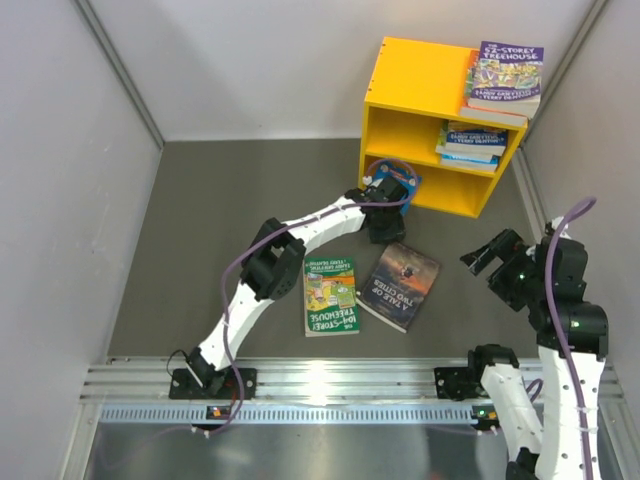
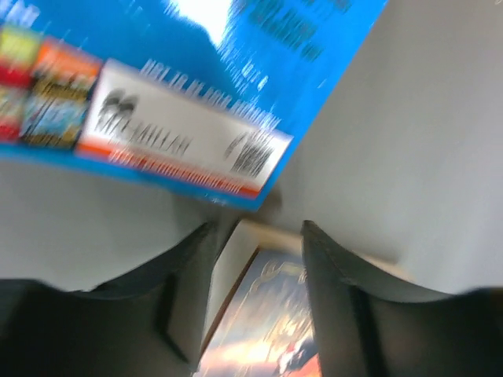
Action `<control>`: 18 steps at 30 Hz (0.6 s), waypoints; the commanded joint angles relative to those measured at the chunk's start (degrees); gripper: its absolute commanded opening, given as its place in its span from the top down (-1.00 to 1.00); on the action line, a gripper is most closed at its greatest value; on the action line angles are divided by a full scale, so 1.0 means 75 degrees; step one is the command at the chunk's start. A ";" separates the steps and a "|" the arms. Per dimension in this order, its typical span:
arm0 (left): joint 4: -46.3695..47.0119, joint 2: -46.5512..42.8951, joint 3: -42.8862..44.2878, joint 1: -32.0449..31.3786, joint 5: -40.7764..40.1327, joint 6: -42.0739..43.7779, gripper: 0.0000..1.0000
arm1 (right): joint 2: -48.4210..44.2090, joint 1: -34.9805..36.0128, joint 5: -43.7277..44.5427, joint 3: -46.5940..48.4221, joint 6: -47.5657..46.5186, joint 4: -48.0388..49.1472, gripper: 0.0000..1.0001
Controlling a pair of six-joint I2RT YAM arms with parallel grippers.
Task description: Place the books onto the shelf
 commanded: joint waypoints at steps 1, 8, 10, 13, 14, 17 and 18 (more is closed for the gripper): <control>0.0246 0.0743 0.0131 0.0015 -0.0305 -0.0132 -0.04 | -0.0095 -0.0061 0.0460 0.0504 -0.0428 -0.0587 -0.84; 0.0457 0.1247 0.0822 0.0062 -0.0374 -0.0213 0.12 | -0.0130 -0.0061 0.0870 0.0692 -0.0698 -0.1044 -0.87; 0.0657 0.1259 0.0904 0.0074 -0.0432 -0.0225 0.09 | -0.0165 -0.0061 0.0929 0.0704 -0.0756 -0.1092 -0.86; 0.0939 0.1352 0.1476 0.0109 -0.0713 -0.0039 0.04 | -0.0188 -0.0061 0.0987 0.0716 -0.0827 -0.1186 -0.87; 0.0951 0.1400 0.1630 0.0132 -0.0830 0.0078 0.03 | -0.0200 -0.0061 0.0999 0.0716 -0.0838 -0.1197 -0.86; 0.1010 0.1575 0.2064 0.0354 -0.0831 0.0161 -0.06 | -0.0247 -0.0061 0.1069 0.0692 -0.0897 -0.1256 -0.87; 0.1114 0.1622 0.2146 0.0506 -0.0692 0.0208 -0.09 | -0.0259 -0.0061 0.1081 0.0669 -0.0932 -0.1291 -0.88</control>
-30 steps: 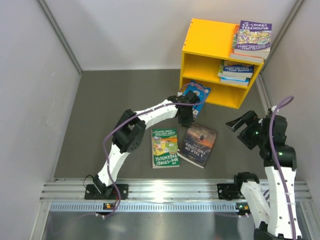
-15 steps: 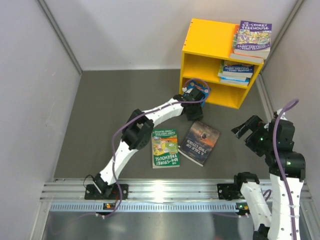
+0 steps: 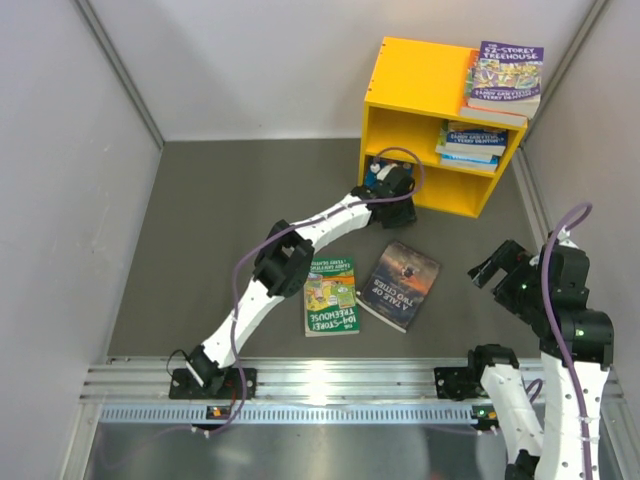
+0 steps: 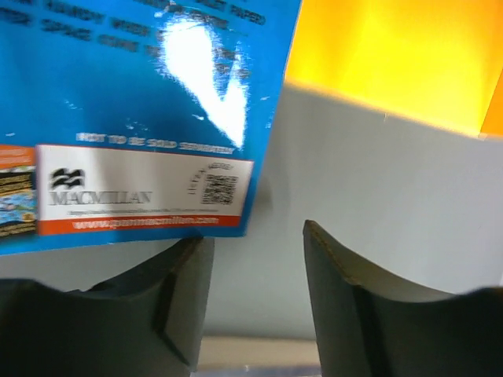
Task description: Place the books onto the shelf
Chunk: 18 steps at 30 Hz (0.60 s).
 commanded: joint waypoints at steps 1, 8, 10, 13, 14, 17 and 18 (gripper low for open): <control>0.0180 0.0433 0.0538 0.0478 -0.0423 0.0336 -0.11 | -0.0125 -0.0058 0.0219 0.0273 -0.0221 -0.0207 -0.88; 0.0800 0.0551 0.0938 0.0818 -0.0340 0.0875 -0.45 | -0.0172 -0.0058 0.0219 0.0073 -0.0315 -0.0219 -0.88; 0.1022 0.0563 0.0950 0.0876 -0.0364 0.0899 -0.69 | -0.0172 -0.0058 0.0195 0.0050 -0.0362 -0.0219 -0.89; 0.1479 0.0714 0.1112 0.0958 -0.0213 0.0829 -0.95 | -0.0172 -0.0058 0.0160 -0.0020 -0.0397 -0.0207 -0.89; 0.1515 0.0773 0.1218 0.0970 -0.0235 0.0806 -0.97 | -0.0183 -0.0058 0.0137 -0.0055 -0.0409 -0.0219 -0.89; 0.1772 0.0926 0.1418 0.0971 -0.0516 0.0735 -0.98 | -0.0172 -0.0058 0.0066 -0.0102 -0.0467 -0.0219 -0.89; 0.1994 0.0938 0.1418 0.0970 -0.0644 0.0724 -0.97 | -0.0195 -0.0058 0.0066 -0.0114 -0.0514 -0.0219 -0.88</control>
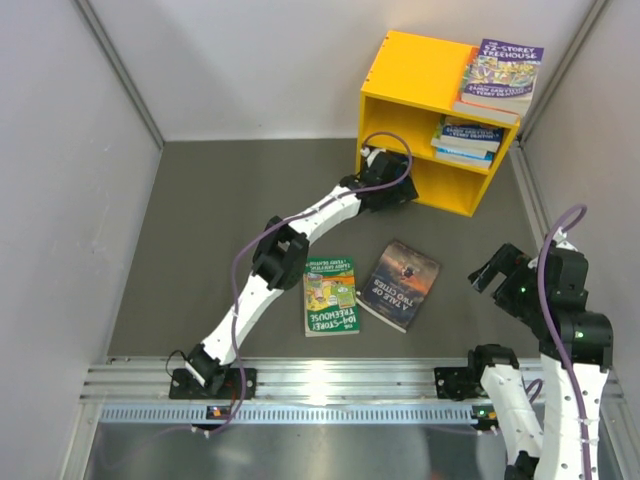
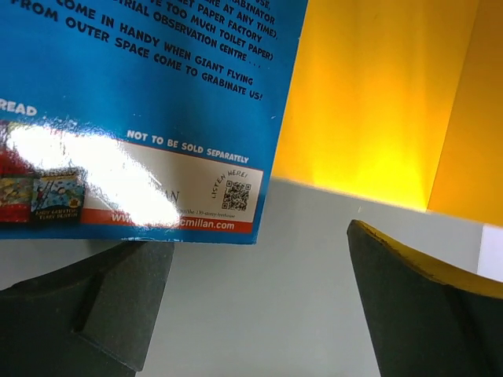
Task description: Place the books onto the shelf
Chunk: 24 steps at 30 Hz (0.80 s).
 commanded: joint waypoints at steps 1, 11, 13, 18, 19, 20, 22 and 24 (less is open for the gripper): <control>0.1451 0.0288 0.0349 0.0268 -0.1041 0.0383 -0.98 | -0.0102 -0.0058 -0.0036 -0.0073 -0.0255 -0.0093 -0.88; 0.2833 -0.0004 -0.0611 0.0315 -0.1816 -0.0460 -0.98 | -0.0406 -0.0058 -0.0106 -0.0015 -0.0829 -0.0644 -0.87; 0.3195 -0.0261 -0.1194 0.0315 -0.1432 -0.0706 -0.98 | -0.0442 -0.0047 -0.0199 -0.0003 -0.0923 -0.0633 -0.87; 0.3502 -0.1222 -0.2870 0.0221 -0.0984 -0.0778 -0.94 | -0.0418 0.0023 -0.0446 -0.0027 -0.1017 -0.0504 -0.87; 0.3572 -0.1664 -0.3605 0.0198 -0.0949 -0.0755 -0.94 | -0.0418 0.0059 -0.0457 -0.0038 -0.1017 -0.0492 -0.87; 0.3700 -0.1901 -0.3995 0.0175 -0.0925 -0.0766 -0.94 | -0.0430 0.0128 -0.0469 -0.0073 -0.1005 -0.0481 -0.87; 0.3597 -0.2532 -0.4884 0.0174 -0.0879 -0.0917 -0.94 | -0.0465 0.0187 -0.0597 -0.0132 -0.0982 -0.0387 -0.87; 0.3351 -0.2933 -0.5309 0.0163 -0.0715 -0.0860 -0.95 | -0.0489 0.0246 -0.0668 -0.0249 -0.0958 -0.0305 -0.87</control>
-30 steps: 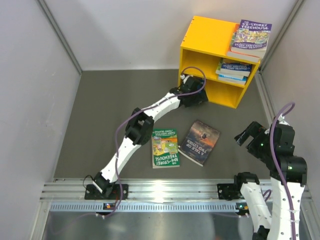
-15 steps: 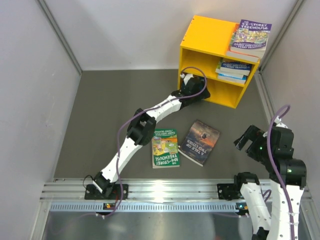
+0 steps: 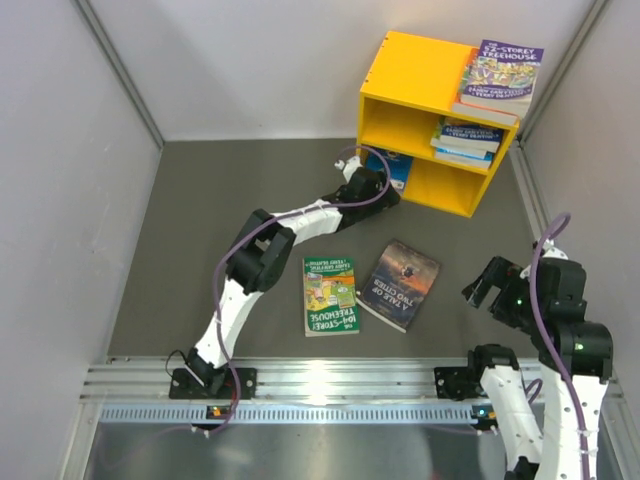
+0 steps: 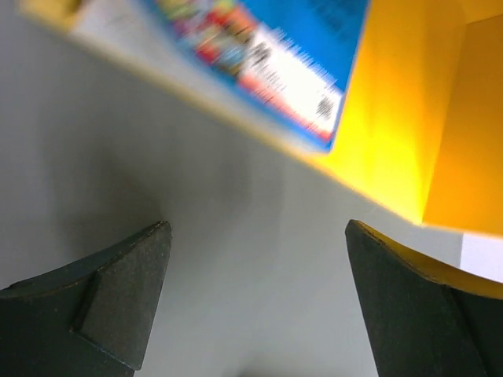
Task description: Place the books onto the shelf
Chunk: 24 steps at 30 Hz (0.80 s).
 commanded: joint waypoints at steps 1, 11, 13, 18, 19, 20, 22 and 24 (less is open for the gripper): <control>-0.0356 -0.1196 -0.1031 0.0078 0.0113 -0.0053 -0.95 | -0.0087 0.0127 -0.0266 -0.0153 -0.0072 0.0208 -0.88; -0.2583 -0.3109 -0.2698 -0.0050 0.2315 0.0721 -0.94 | 0.0042 0.0150 -0.1895 -0.2436 0.1554 0.1857 -0.79; -0.2689 -0.3262 -0.3190 -0.0167 0.2654 0.0675 -0.94 | 0.0147 0.0150 -0.1931 -0.2730 0.1767 0.2141 -0.79; -0.3040 -0.3240 -0.3776 -0.0706 0.2786 0.0779 -0.97 | 0.0522 0.0150 -0.2235 -0.4019 0.2622 0.3592 -0.78; -0.3169 -0.3181 -0.3835 -0.0765 0.2716 0.0791 -0.97 | 0.0569 0.0150 -0.2282 -0.4345 0.2762 0.3792 -0.78; -0.3263 -0.3099 -0.3882 -0.0800 0.2739 0.0768 -0.97 | 0.0628 0.0150 -0.2294 -0.4488 0.2984 0.4003 -0.78; -0.3311 -0.2981 -0.4163 -0.0812 0.2785 0.0640 -0.97 | 0.0803 0.0174 -0.2166 -0.4676 0.3092 0.4403 -0.77; -0.2973 -0.2969 -0.4479 -0.0859 0.3019 0.0569 -0.97 | 0.1060 0.0232 -0.1967 -0.4665 0.3080 0.4625 -0.77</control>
